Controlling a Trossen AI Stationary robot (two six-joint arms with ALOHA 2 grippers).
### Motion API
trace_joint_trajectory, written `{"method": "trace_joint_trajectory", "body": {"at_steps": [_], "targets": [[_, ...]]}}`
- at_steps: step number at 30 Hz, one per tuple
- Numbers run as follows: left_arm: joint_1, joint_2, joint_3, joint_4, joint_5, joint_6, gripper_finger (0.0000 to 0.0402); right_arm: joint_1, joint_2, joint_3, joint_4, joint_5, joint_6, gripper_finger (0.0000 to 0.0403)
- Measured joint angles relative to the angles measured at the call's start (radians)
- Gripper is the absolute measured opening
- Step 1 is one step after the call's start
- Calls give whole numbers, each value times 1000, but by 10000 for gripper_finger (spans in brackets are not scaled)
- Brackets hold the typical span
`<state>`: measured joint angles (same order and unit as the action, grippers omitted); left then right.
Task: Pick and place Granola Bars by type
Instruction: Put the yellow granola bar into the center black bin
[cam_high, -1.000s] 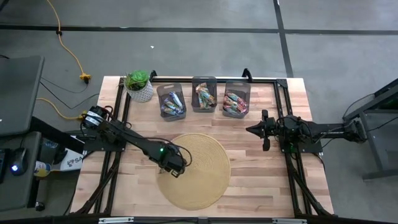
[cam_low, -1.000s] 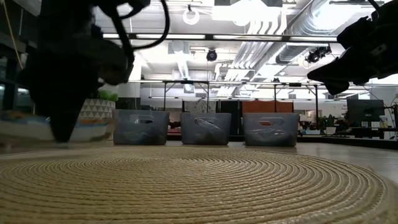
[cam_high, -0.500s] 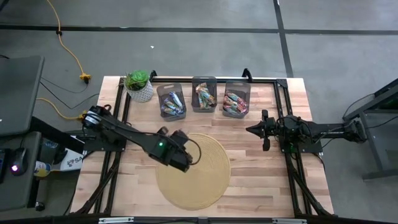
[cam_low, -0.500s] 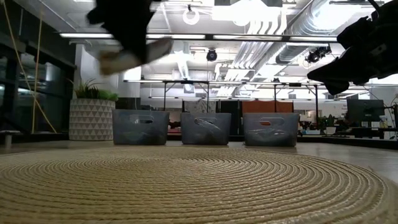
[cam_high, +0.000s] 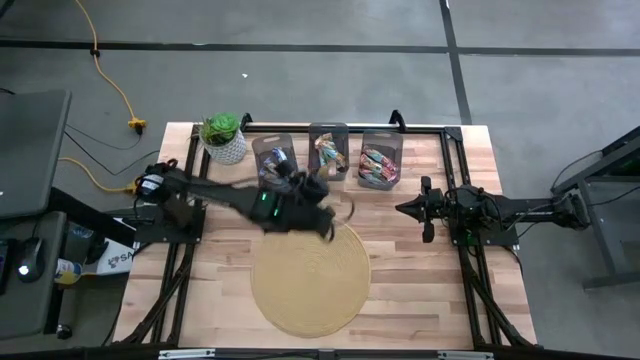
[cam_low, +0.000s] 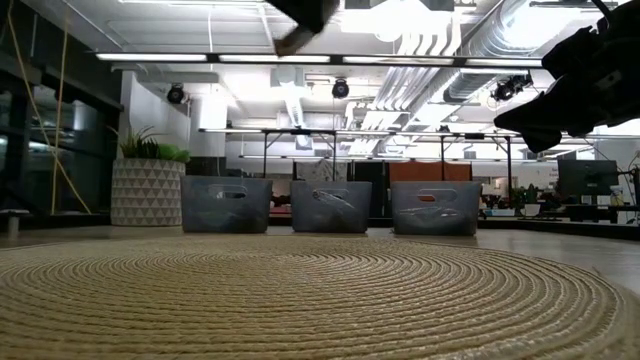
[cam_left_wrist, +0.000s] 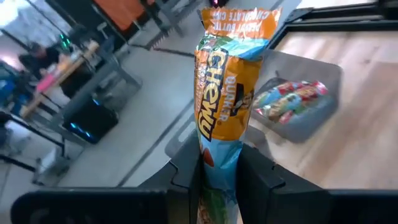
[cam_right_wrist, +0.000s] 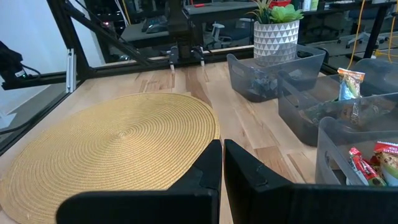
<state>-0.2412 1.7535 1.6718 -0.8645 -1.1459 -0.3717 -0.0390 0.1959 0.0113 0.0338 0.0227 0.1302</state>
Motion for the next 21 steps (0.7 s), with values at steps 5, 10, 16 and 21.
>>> {"method": "trace_joint_trajectory", "body": {"at_steps": [5,10,16,21], "targets": [[177,0,0,139,176,112,73,0,0,0,0,0,0,0],[360,0,0,219,428,131,73,0,0,0,0,0,0,0],[553,0,-1,255,715,27,73,0,0,0,0,0,0,0],[679,29,-30,360,951,-43,73,0,0,0,0,0,0,0]]}}
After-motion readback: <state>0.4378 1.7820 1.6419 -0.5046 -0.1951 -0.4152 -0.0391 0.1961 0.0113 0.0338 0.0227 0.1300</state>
